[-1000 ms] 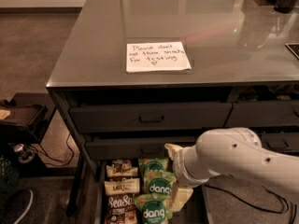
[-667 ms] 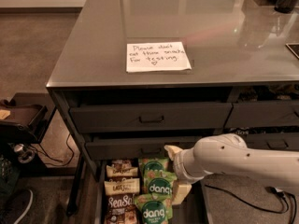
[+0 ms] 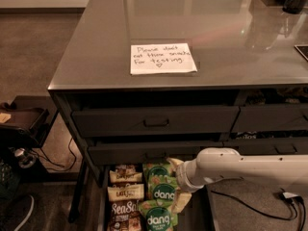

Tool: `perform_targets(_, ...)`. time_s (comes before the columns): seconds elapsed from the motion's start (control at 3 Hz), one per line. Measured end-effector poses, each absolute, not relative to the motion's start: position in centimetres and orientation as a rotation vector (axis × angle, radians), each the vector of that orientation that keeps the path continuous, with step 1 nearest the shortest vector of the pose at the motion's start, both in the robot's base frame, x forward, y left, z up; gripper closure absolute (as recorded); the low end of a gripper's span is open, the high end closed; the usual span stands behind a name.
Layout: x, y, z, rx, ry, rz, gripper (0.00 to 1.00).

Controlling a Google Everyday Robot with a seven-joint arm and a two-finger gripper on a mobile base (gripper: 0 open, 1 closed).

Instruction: Pick green rice chip bag from bottom drawer and place on counter

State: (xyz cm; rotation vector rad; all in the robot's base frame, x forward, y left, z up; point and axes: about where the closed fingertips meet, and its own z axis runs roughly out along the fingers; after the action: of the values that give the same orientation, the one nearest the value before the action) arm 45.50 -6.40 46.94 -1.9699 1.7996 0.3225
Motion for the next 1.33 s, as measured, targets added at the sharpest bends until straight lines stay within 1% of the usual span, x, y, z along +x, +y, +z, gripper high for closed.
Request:
perform_targets(0.33,45.5,-6.4,46.9,-1.970,1.800,0.323,0.00)
perform_targets(0.67,44.9,-6.0,43.9,-1.965,1.791,0.398,0.00)
perform_targets(1.33,43.3,-2.5,34.0,-1.771,1.790,0.730,0.00)
